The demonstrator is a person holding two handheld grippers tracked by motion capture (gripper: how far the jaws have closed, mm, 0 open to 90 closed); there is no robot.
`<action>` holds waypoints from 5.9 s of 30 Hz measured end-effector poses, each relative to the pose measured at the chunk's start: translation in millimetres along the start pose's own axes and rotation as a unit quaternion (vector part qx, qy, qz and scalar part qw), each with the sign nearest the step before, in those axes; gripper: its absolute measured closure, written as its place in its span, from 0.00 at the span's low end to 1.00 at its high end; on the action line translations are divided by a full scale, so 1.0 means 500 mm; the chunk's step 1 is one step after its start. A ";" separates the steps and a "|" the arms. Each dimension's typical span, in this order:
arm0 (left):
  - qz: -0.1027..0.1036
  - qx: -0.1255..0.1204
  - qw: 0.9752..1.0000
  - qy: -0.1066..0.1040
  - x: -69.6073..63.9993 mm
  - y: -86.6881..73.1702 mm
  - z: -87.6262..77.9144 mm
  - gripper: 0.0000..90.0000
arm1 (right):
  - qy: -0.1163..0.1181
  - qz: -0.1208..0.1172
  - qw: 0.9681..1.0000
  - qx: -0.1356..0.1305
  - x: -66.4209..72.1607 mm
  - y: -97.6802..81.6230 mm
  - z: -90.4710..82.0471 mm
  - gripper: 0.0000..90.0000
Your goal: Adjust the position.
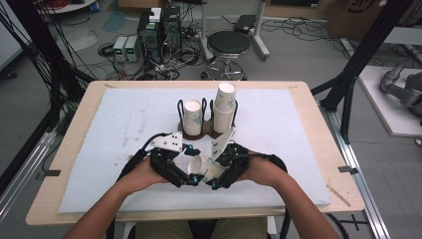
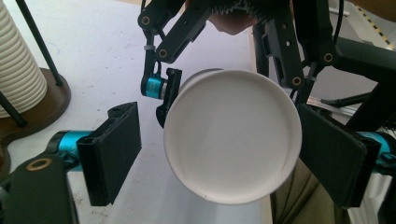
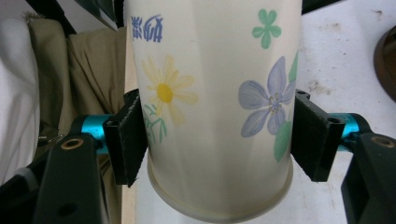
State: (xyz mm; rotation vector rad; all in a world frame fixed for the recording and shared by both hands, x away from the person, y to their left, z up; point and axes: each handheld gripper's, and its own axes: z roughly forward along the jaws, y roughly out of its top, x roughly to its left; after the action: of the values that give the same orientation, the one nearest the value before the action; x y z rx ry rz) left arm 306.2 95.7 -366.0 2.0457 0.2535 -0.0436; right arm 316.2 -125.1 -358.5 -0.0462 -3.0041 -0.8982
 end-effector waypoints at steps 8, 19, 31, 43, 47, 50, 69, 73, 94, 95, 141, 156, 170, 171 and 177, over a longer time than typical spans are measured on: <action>0.008 0.012 1.000 -0.005 -0.001 -0.001 0.008 0.28 | 0.006 -0.005 1.000 0.023 0.001 0.006 0.011 0.33; 0.022 0.026 0.999 -0.017 -0.001 -0.003 0.015 0.38 | 0.009 -0.002 0.999 0.037 0.002 0.005 0.017 0.33; 0.017 -0.031 0.999 -0.015 0.000 -0.014 -0.012 0.40 | -0.021 0.025 0.995 -0.089 0.007 -0.017 -0.032 0.21; 0.000 -0.092 0.996 0.008 0.007 -0.044 -0.032 0.40 | -0.055 0.087 0.970 -0.219 0.015 -0.069 -0.056 0.21; -0.003 -0.118 0.993 0.018 0.004 -0.051 -0.038 0.39 | -0.073 0.110 0.956 -0.261 0.024 -0.102 -0.049 0.21; -0.003 -0.128 0.992 0.022 0.004 -0.054 -0.040 0.39 | -0.080 0.121 0.950 -0.275 0.029 -0.119 -0.041 0.21; 0.001 -0.170 0.985 0.023 -0.003 -0.062 -0.042 0.40 | -0.063 0.127 0.948 -0.286 0.041 -0.144 -0.009 0.21; 0.001 -0.171 0.985 0.020 -0.004 -0.065 -0.042 0.40 | -0.058 0.125 0.948 -0.288 0.040 -0.145 -0.006 0.21; 0.012 -0.170 0.985 -0.020 -0.012 -0.065 -0.029 0.40 | -0.015 0.100 0.948 -0.303 0.036 -0.136 0.007 0.22; 0.013 -0.169 0.985 -0.023 -0.013 -0.065 -0.028 0.40 | -0.015 0.100 0.948 -0.303 0.036 -0.136 0.007 0.22; -0.011 -0.113 0.993 0.026 -0.010 -0.078 -0.018 0.16 | 0.008 0.112 0.951 -0.290 0.024 -0.139 -0.011 0.32; 0.023 -0.073 0.996 0.039 -0.017 -0.068 -0.028 0.17 | -0.029 0.087 0.970 -0.225 0.022 -0.104 -0.032 0.32; 0.037 -0.042 0.997 0.046 -0.020 -0.063 -0.021 0.17 | -0.052 0.012 0.993 -0.101 0.015 -0.023 -0.054 0.32; 0.038 -0.038 0.997 0.047 -0.020 -0.063 -0.021 0.17 | -0.052 0.006 0.994 -0.091 0.015 -0.016 -0.053 0.32; 0.048 -0.016 0.997 0.053 -0.023 -0.061 -0.013 0.18 | -0.051 -0.018 0.997 -0.048 0.013 0.016 -0.048 0.32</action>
State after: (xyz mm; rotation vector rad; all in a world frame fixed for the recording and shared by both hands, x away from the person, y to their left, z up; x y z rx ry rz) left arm 288.3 113.1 -387.9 2.0282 0.2211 0.1282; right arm 310.1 -131.3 -333.7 -0.0401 -3.0606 -1.0756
